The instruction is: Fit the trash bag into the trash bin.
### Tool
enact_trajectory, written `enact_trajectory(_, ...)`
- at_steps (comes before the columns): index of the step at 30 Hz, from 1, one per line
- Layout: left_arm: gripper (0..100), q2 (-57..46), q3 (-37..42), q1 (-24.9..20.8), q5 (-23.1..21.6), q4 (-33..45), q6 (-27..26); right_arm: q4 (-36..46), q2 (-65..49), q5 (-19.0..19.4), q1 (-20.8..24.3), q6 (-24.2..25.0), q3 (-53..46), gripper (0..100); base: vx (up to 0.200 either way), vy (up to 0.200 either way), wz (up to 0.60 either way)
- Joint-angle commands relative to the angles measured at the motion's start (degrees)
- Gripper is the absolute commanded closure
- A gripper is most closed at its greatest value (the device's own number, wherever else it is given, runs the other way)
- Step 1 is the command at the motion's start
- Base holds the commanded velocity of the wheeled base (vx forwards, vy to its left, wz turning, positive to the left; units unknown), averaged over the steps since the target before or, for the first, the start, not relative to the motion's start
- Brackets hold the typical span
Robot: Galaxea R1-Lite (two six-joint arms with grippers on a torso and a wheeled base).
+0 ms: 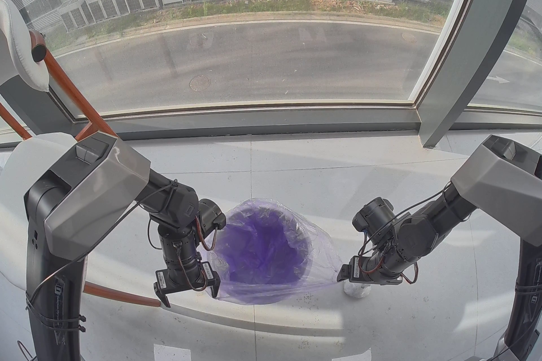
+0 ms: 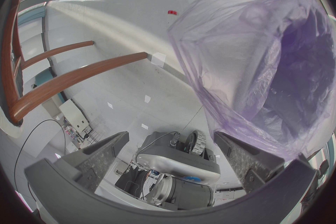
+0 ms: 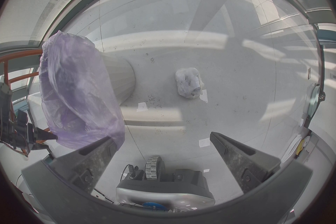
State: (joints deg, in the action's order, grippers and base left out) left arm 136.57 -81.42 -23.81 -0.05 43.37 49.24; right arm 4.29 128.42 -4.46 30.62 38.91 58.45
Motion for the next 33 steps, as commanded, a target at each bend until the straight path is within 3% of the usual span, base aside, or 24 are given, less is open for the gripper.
enact_trajectory(1,0,-1.8,6.4,-0.1,0.2,-2.2,-0.1,-0.1,0.3,0.0,0.0,0.0,0.0,0,0.000,0.000,0.00)
enact_trajectory(9,0,-5.6,20.6,-0.2,1.0,-17.3,-0.1,-0.1,0.5,0.0,0.4,0.0,0.0,0,0.000,0.000,0.00)
enact_trajectory(12,0,-5.6,25.7,-1.0,4.2,-22.3,-0.1,-0.9,0.8,0.0,0.4,0.0,0.2,0,0.000,0.000,0.00)
enact_trajectory(19,0,-10.8,34.1,-3.8,4.4,-29.7,0.0,-9.8,3.9,-2.0,0.0,0.2,-2.8,0,0.000,0.000,0.00)
enact_trajectory(27,0,-34.1,38.5,-4.0,-3.9,-29.2,0.2,-10.3,-7.5,-0.9,-0.3,0.8,-4.7,0,0.000,0.000,0.00)
enact_trajectory(29,0,-41.7,40.7,-4.1,-5.4,-29.5,0.2,-10.4,-13.0,0.8,-2.6,0.8,-7.1,0,0.000,0.000,0.00)
enact_trajectory(33,0,-49.5,41.2,-3.7,-9.6,-30.7,1.2,-11.2,-20.3,7.8,-4.8,1.5,-10.4,0,0.000,0.000,0.00)
